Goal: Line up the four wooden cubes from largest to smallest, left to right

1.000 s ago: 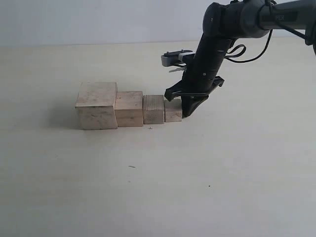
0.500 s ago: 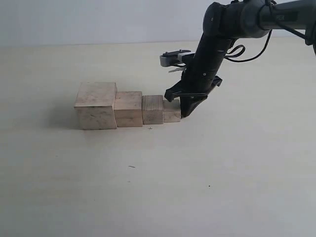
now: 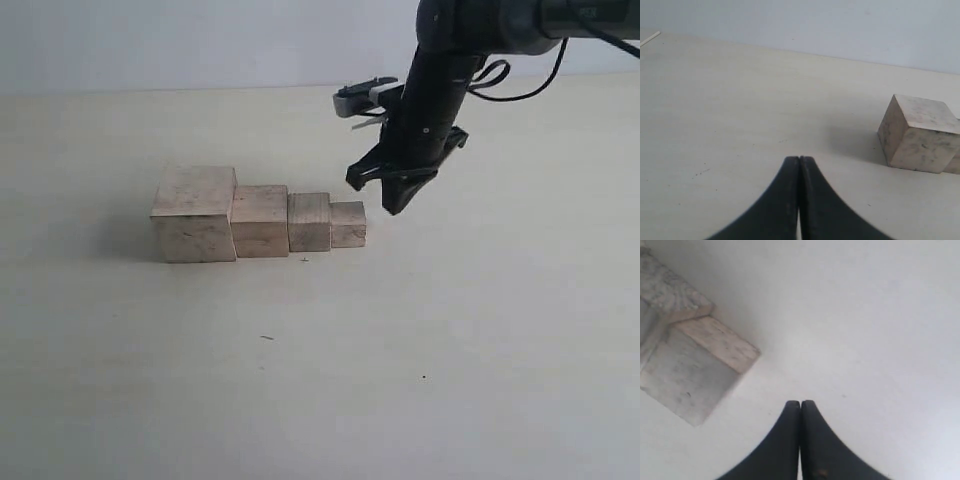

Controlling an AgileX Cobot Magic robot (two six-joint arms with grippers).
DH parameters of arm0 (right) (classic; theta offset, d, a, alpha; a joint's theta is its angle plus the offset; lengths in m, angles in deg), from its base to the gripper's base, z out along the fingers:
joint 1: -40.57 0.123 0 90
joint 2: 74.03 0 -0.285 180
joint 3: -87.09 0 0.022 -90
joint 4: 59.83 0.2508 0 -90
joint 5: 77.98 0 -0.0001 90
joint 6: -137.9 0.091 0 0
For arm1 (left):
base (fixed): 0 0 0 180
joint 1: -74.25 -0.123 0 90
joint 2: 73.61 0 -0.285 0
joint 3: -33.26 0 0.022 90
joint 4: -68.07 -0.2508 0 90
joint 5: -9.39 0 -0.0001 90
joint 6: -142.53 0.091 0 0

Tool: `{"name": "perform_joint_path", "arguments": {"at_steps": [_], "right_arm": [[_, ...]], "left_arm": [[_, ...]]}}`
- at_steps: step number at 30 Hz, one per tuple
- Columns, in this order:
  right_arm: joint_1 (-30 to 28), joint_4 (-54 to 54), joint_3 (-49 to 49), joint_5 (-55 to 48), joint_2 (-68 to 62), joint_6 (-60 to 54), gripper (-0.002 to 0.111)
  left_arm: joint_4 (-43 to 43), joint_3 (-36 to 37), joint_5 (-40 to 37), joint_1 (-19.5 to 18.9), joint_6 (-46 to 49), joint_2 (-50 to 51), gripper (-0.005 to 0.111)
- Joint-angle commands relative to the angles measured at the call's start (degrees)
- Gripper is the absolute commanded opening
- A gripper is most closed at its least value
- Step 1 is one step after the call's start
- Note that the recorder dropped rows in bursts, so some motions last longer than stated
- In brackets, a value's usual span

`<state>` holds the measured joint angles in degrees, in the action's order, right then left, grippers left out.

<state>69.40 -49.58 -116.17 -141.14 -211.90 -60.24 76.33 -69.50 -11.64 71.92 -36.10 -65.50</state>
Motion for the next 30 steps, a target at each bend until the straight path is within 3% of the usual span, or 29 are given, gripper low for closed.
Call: {"name": "perform_joint_path", "arguments": {"at_steps": [1, 8, 18, 23, 30], "right_arm": [[0.14, -5.35, 0.08, -0.02, 6.02, 4.76, 0.000], [0.14, 6.92, 3.92, 8.23, 18.59, 4.87, 0.000], [0.14, 19.30, 31.90, 28.72, 44.35, -1.31, 0.000], [0.14, 19.30, 38.80, 27.06, 52.60, -0.16, 0.000], [0.14, 19.30, 39.38, 24.45, 57.34, 0.60, 0.000]], "left_arm": [[-0.21, -0.02, 0.34, 0.36, 0.07, -0.33, 0.000], [-0.21, -0.02, 0.34, 0.36, 0.07, -0.33, 0.000], [-0.21, -0.02, 0.34, 0.36, 0.07, -0.33, 0.000], [-0.21, -0.02, 0.34, 0.36, 0.07, -0.33, 0.000], [-0.21, -0.02, 0.34, 0.36, 0.07, -0.33, 0.000]]}}
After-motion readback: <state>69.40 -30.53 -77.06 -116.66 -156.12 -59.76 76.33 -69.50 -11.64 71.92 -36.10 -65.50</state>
